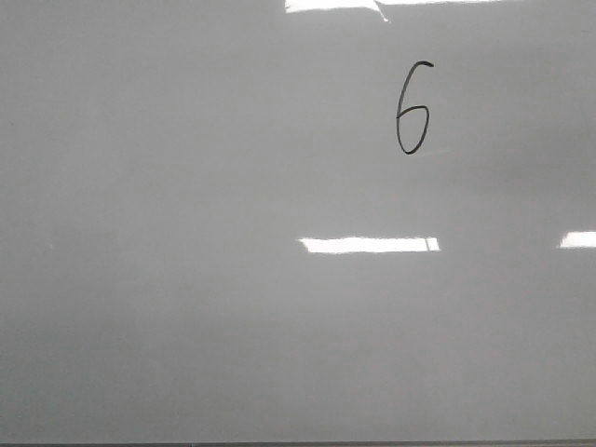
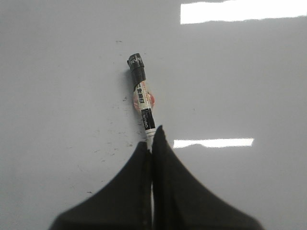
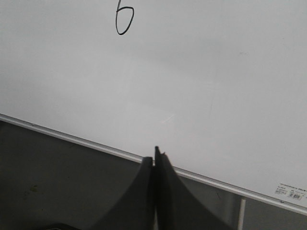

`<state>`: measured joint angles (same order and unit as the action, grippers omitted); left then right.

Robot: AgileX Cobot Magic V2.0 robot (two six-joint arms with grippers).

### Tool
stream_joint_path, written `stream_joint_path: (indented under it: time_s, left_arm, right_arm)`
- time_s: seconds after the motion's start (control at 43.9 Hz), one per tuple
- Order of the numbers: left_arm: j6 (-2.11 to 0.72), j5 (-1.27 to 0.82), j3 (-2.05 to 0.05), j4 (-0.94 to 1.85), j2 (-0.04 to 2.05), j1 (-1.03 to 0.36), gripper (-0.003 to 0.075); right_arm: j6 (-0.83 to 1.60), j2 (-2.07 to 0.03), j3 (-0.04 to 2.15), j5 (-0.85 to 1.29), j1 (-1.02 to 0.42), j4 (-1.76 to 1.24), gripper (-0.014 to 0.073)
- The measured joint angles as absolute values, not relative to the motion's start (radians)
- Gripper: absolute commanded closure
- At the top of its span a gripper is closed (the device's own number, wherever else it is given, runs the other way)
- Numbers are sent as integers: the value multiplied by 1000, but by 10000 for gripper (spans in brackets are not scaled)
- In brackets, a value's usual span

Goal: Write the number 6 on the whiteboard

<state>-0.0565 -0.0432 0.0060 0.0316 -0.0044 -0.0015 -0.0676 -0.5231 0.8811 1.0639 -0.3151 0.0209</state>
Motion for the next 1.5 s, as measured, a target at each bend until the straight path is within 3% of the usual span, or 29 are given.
stream_joint_path:
  time_s: [0.819,1.229,1.502]
  left_arm:
    - [-57,-42,6,32,-4,-1,741]
    - [-57,-42,6,32,-4,-1,741]
    - [-57,-42,6,32,-4,-1,741]
  right_arm:
    - [-68,-475,841,1020,-285,23,662]
    - [-68,-101,336,393,7,23,662]
    - [-68,9,88,215,44,23,662]
